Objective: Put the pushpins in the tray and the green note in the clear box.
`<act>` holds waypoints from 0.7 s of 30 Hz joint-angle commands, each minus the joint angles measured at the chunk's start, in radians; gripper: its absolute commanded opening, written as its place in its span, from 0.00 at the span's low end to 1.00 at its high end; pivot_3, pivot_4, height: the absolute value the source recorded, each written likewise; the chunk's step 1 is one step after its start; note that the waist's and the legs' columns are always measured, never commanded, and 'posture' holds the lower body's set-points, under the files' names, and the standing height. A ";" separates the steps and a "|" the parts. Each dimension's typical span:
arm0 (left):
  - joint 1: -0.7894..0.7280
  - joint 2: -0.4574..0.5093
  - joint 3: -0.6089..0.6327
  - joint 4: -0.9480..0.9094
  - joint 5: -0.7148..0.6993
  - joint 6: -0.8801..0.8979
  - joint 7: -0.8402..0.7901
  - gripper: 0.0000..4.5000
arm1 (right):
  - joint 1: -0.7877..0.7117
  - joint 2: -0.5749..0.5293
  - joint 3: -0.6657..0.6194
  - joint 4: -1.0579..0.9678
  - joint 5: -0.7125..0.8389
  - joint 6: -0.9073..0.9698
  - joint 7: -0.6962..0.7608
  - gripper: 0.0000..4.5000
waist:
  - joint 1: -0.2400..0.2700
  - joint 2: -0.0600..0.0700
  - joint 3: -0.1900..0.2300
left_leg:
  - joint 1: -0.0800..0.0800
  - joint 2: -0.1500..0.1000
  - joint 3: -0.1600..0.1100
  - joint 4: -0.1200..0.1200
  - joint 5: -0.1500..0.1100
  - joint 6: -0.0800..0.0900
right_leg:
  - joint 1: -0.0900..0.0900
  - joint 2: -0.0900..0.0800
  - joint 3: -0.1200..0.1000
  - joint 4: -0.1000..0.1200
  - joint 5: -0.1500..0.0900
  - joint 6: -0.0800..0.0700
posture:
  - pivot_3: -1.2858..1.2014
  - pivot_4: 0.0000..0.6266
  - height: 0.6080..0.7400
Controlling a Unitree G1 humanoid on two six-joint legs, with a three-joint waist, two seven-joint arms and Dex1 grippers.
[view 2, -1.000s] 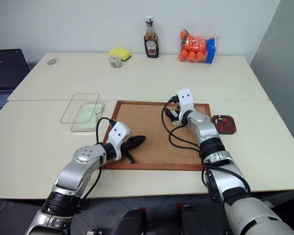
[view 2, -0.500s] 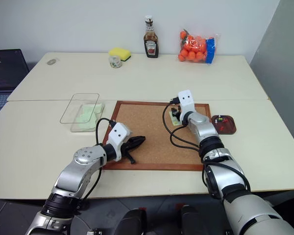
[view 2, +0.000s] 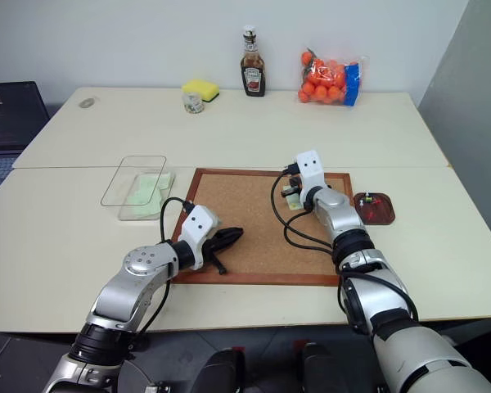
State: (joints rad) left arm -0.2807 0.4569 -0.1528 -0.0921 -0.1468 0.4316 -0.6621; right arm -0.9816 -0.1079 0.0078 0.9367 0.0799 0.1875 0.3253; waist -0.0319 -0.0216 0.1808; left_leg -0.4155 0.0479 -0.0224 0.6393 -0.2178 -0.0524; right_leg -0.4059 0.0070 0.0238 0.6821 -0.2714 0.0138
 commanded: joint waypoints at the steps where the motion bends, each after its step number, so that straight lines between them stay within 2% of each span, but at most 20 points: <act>1: 0.033 0.004 -0.040 0.007 0.020 0.037 -0.008 0.03 | -0.015 -0.003 -0.047 -0.127 0.033 -0.061 -0.004 0.02 | 0.000 0.000 0.000 | 0.000 0.000 0.000 0.000 0.000 0.000 | 0.000 0.000 0.000 0.000 0.000 0.000 | 0.52 0.24 1.00; 15: 0.044 0.005 -0.047 -0.005 0.018 0.049 -0.020 0.03 | 0.051 0.012 -0.063 -0.282 0.040 -0.041 -0.016 0.02 | 0.000 0.000 0.000 | 0.000 0.000 0.000 0.000 0.000 0.000 | 0.000 0.000 0.000 0.000 0.000 0.000 | 0.52 0.24 1.00; 21: 0.049 -0.002 -0.050 -0.013 0.013 0.045 -0.021 0.03 | 0.189 -0.038 -0.096 -0.661 0.088 0.109 -0.026 0.02 | 0.003 0.001 0.000 | 0.000 0.000 0.000 -0.001 0.000 0.000 | 0.000 0.000 0.000 0.000 0.000 0.000 | 0.52 0.24 1.00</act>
State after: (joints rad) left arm -0.2672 0.4549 -0.1584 -0.1168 -0.1436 0.4490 -0.6634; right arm -0.8273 -0.1198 -0.0612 0.4546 0.1378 0.2423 0.2980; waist -0.0293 -0.0211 0.1808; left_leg -0.4155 0.0477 -0.0224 0.6386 -0.2179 -0.0524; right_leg -0.4059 0.0067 0.0241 0.6815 -0.2715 0.0138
